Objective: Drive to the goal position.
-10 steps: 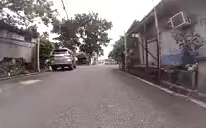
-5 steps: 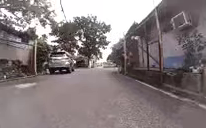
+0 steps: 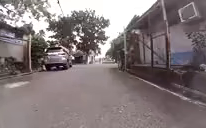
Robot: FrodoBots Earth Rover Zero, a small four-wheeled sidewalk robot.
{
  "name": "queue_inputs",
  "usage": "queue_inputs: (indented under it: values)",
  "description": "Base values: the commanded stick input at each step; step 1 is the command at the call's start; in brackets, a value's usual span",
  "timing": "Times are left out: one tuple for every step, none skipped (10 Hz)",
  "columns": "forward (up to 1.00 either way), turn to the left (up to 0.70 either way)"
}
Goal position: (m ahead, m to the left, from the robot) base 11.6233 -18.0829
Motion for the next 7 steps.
queue_inputs:
  values:
    - [0.7,0.0]
    - [0.7,0.0]
    - [0.7,0.0]
    - [0.7,0.0]
    - [0.7,0.0]
    - [0.7,0.0]
    - [0.7,0.0]
